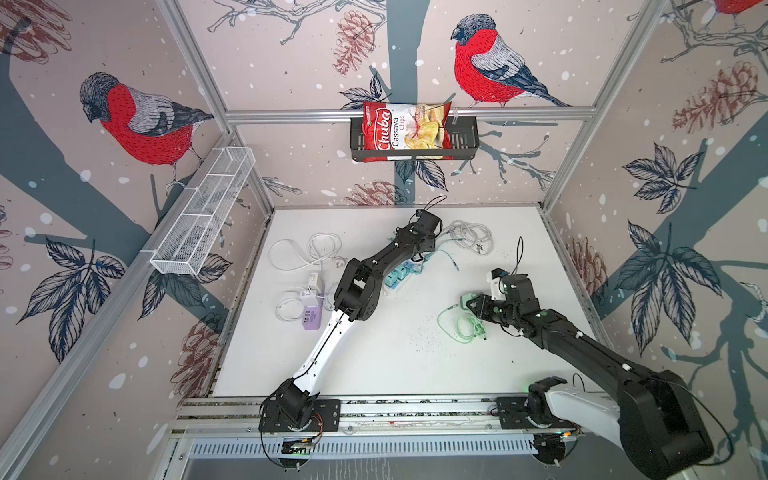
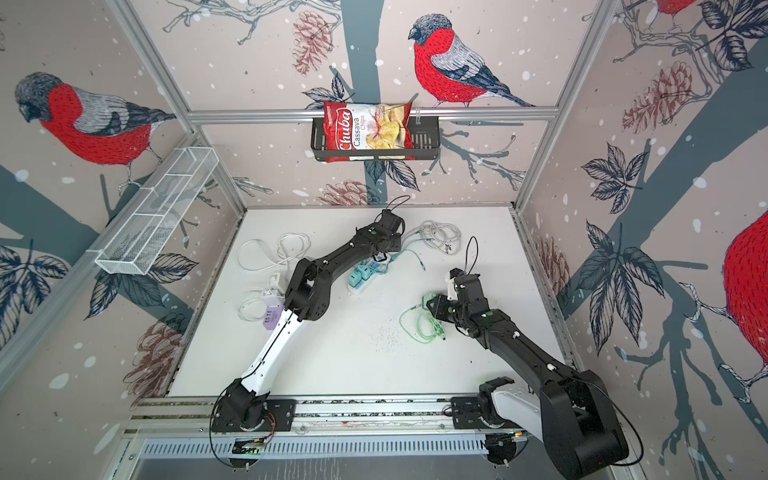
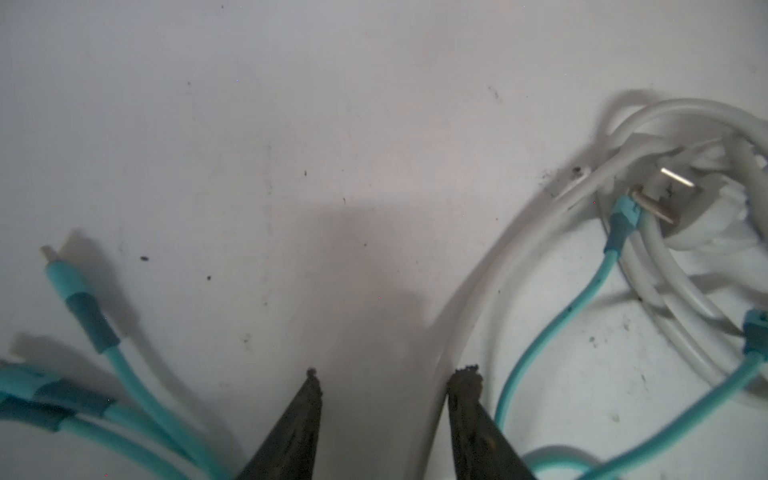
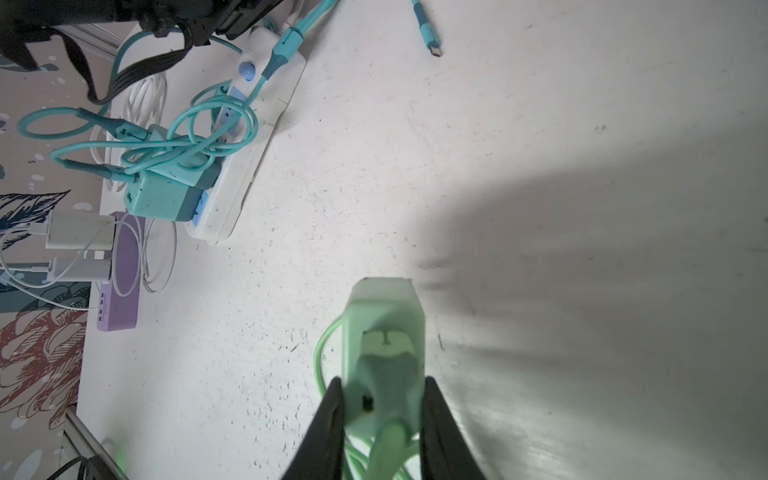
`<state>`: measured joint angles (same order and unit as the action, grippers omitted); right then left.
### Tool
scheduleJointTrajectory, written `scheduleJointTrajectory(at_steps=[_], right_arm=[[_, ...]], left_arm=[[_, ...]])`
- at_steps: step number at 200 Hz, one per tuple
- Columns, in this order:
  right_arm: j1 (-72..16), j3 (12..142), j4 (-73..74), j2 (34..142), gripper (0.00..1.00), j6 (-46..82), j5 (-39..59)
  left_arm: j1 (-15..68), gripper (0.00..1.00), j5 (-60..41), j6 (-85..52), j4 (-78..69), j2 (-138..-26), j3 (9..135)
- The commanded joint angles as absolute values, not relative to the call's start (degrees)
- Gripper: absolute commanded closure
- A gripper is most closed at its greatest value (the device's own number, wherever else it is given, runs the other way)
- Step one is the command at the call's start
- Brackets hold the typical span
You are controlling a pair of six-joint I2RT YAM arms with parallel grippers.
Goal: Insert the plug
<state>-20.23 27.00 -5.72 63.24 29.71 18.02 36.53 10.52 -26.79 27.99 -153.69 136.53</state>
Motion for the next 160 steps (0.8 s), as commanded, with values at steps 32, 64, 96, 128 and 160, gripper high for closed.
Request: scheduleJointTrajectory(at_steps=[32,64,96,128,160], right_arm=[[-19.6,29.7,-6.4,63.1,0.79,27.7,17.5],[-17.2,32.8,-8.4,62.1,0.78,27.0,16.2],[-14.3,36.3,-10.7,61.5,0.78,25.8,15.0],[-11.9,39.4,-13.0,61.8,0.77,25.4,11.4],[-11.1,41.9,-15.1,62.4,0.77,25.2,7.0]], left_arm=[[37.8,0.56,0.1,-18.9,32.1,-154.6,134.9],[40.4,0.61,-1.8,-13.7,34.8,-152.7,131.2],[43.9,0.66,-4.5,-8.2,34.6,-147.7,123.5],[47.9,0.69,-5.6,-3.2,32.6,-140.9,112.2],[50.7,0.69,-8.7,-1.9,25.6,-131.2,95.3]])
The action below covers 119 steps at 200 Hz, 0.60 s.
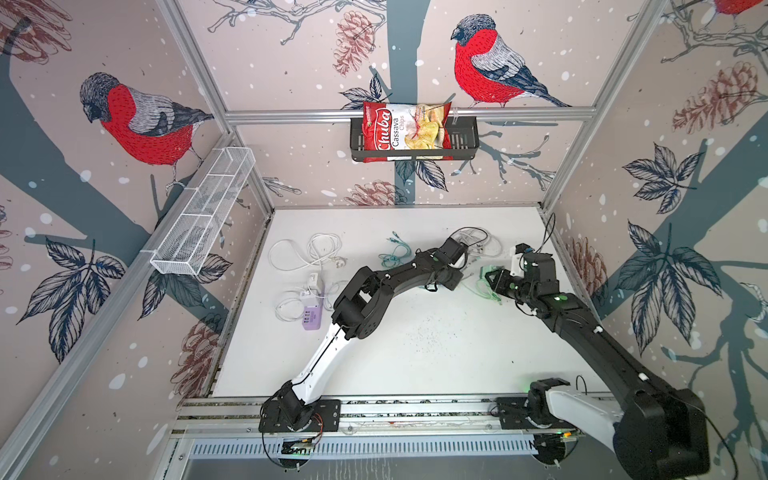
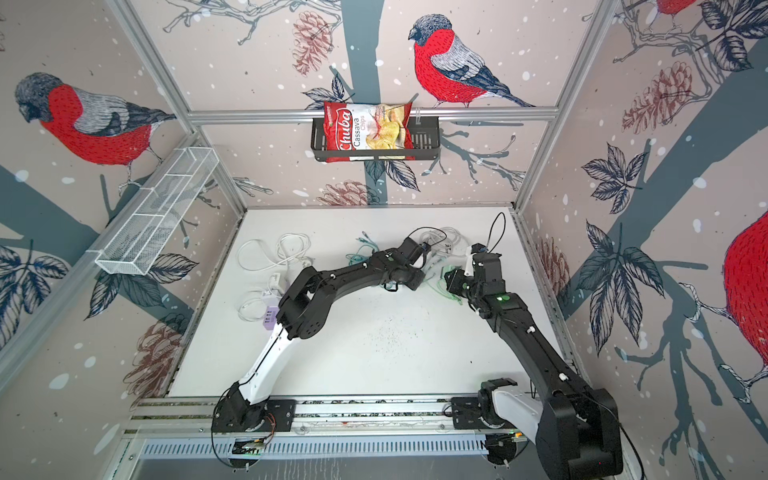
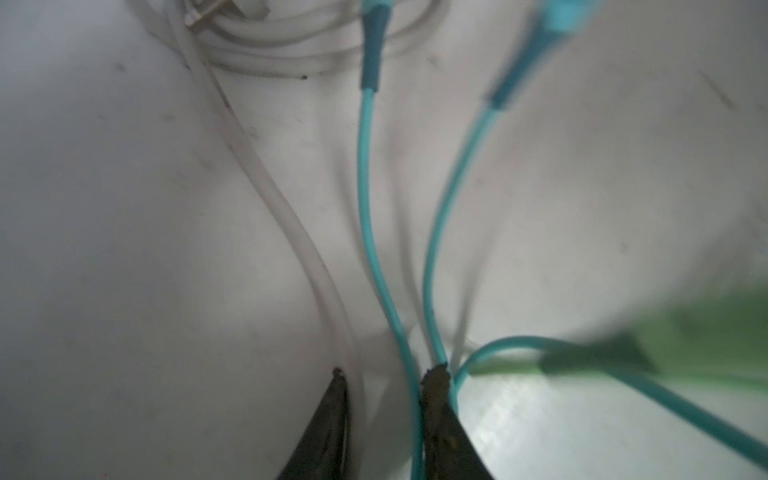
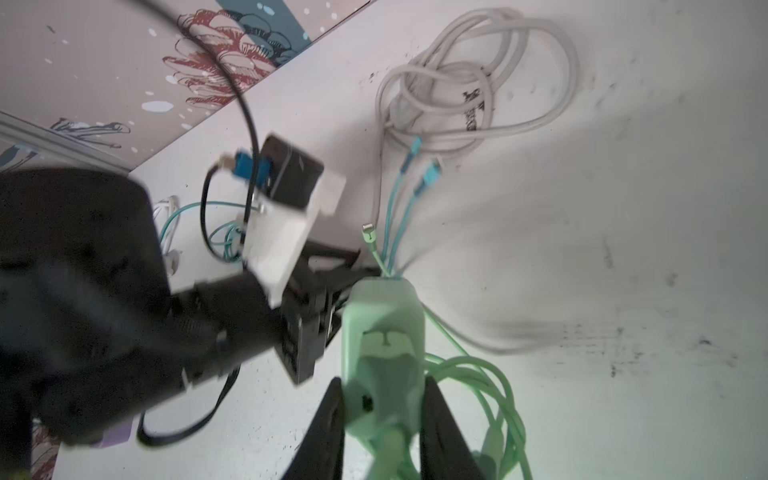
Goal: Insert the plug
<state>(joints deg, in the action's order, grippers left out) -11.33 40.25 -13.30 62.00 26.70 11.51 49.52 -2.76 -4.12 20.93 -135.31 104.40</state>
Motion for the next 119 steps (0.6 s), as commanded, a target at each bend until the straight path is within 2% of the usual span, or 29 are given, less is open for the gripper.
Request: scheduleJointTrajectory(at_steps=[1,67,96,119], right_arm=[[-11.1,42.0,-15.2,62.4,0.77,25.2,6.9],[-12.0,43.8,-19.1,61.0,0.76,24.1,4.5],[-15.3,43.6,-19.4,61.6,0.77,23.1,3.9],[-18.6,41.3,-16.4,62.1,0.77,24.2,4.0]], left_arm=[[50.7,0.70,-8.8,-1.9,25.5,-130.9,94.8],[51.3,0.71,-7.6,-4.9,16.0,-117.1,70.0],[51.3,0.63,-5.0,-5.9,13.9,-113.1,67.1],[51.3,0.62,-3.6,-5.5,13.2,-110.3,67.3]])
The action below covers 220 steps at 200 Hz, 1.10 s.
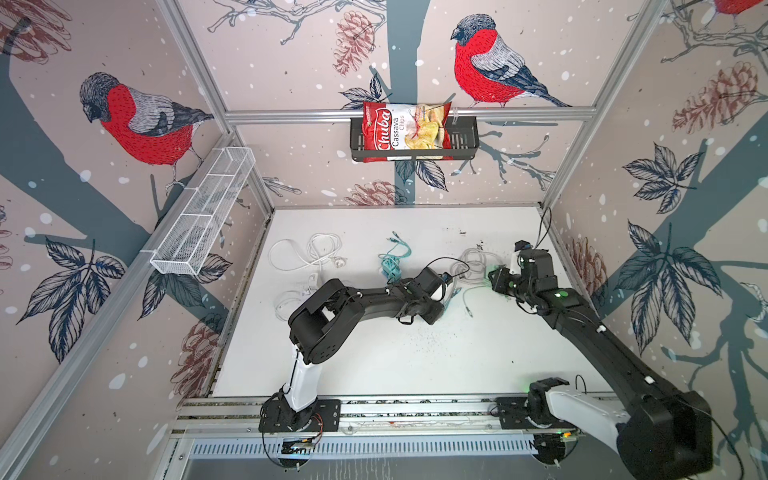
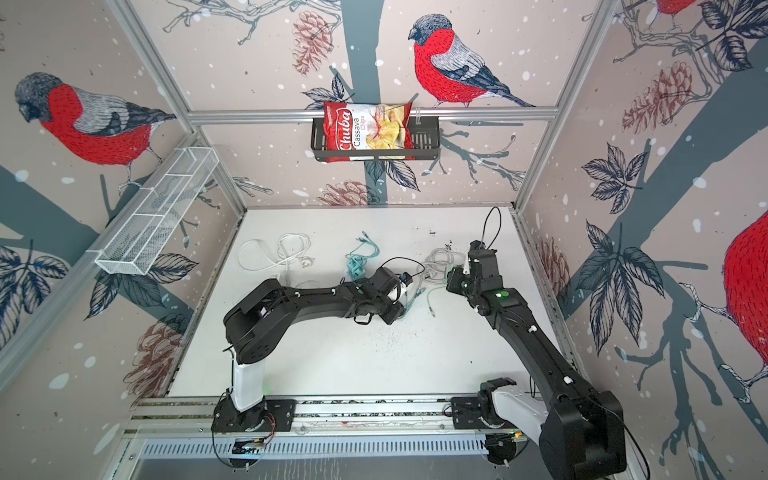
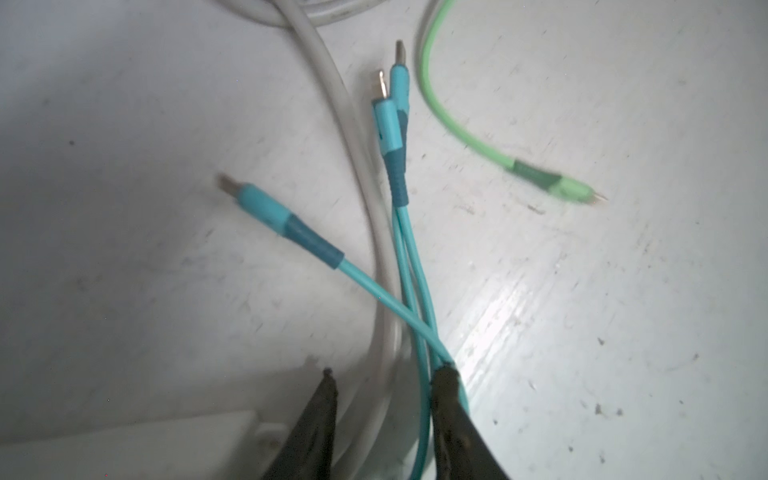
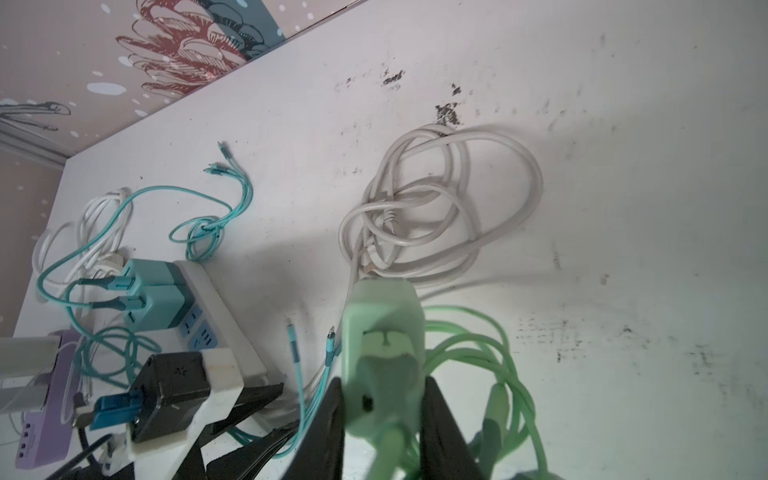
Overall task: Insert the plug
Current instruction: 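Align the green charger's prongs above the empty socket with the right gripper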
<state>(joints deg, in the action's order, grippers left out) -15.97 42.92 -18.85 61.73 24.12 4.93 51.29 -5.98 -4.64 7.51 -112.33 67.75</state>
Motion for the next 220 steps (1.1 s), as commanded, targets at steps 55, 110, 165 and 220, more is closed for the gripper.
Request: scheduleJointTrajectory(at_steps=[55,110,165,220], right_arm=[[-27.7,41.5,-10.1,67.7,0.78,22.5,4.6],[-31.1,45.9,-4.6,77.1,0.78,20.5,14.3],[-34.2,48.7,-2.9,84.0,0.80,15.8,18.6],[-38.7,59.9,-12.4,91.8,0.81,11.7,12.8]], left_arm=[[51.3,0.63,-0.4,-5.8,13.2,-103.1,62.7],[48.8,0.63,5.6,-13.1,10.0,-92.4,53.3],[43.8,0.61,9.3,-16.8,6.9,-77.8,44.2],[43.8,0.61,12.1,-18.6,3.8,-70.2,37.9]])
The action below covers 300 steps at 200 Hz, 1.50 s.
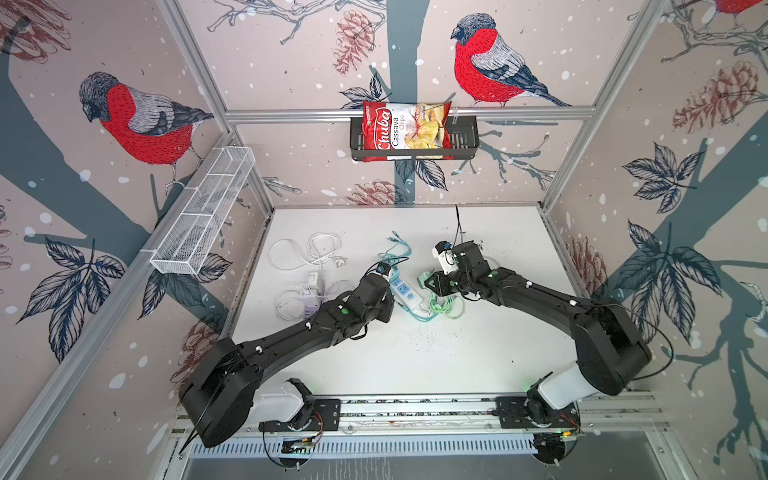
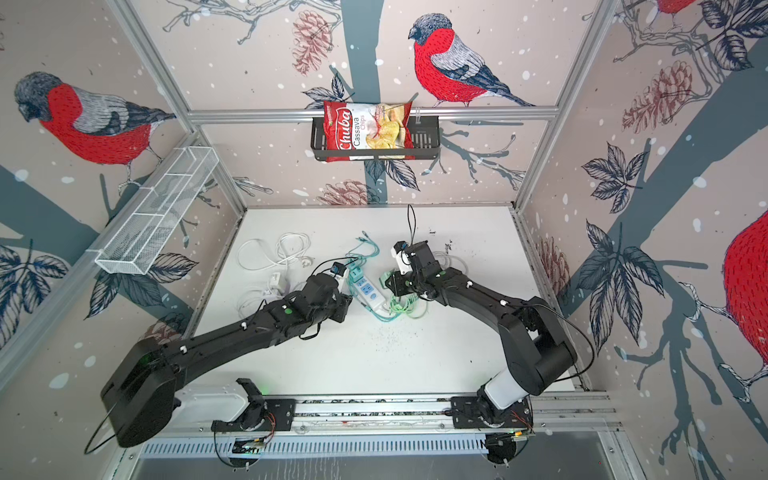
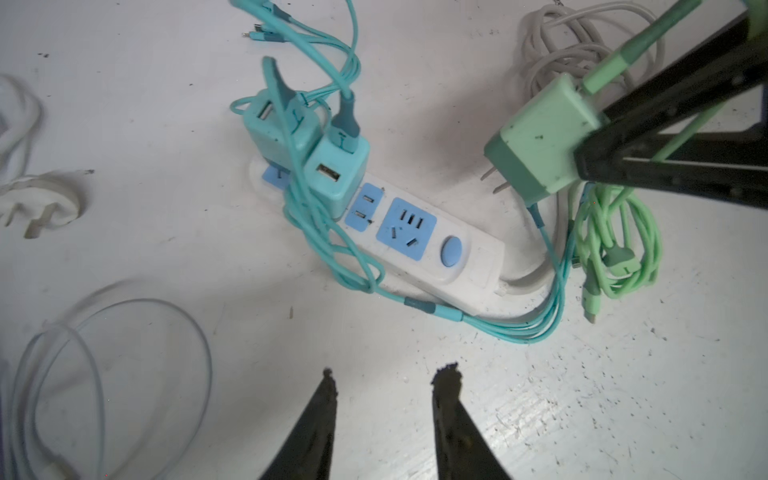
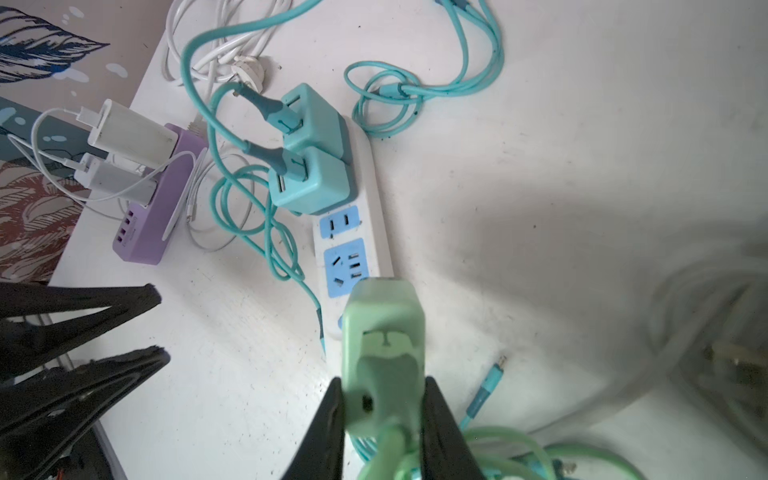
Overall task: Insert the plug
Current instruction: 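Align the green charger's prongs above the empty socket with the right gripper, then press the green charger down into the socket and open the right gripper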
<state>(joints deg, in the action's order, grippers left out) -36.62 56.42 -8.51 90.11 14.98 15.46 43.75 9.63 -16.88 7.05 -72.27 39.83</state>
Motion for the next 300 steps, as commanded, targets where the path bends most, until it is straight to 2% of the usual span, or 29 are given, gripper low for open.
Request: scheduleJointTrajectory(at_steps=[1,62,137,261,300], right_arm=[[-38.8,60.1,-12.6,91.9,0.81,11.6,12.6],[-43.0,69.2,-20.0,99.4,0.82,6.9,7.9],[-44.9,74.2,-24.3,103.4,0.83,5.4,4.7],[-45.5,77.2,-24.7,107.2,0.83,2.7,5.7],[-46.4,77.9,-27.0,108.1,0.83,2.5,3.2]], left_arm=[[43.8,0.61,12.1,-18.7,3.7,-70.1,37.8],[43.6,0.57,14.3,-20.7,2.4,-63.6,33.0],[43.5,0.52,16.9,-21.6,2.0,-57.9,29.9],[43.3,0.51,17.9,-21.8,1.4,-56.5,28.1],[43.3,0.51,18.6,-21.9,1.4,-55.8,27.9]])
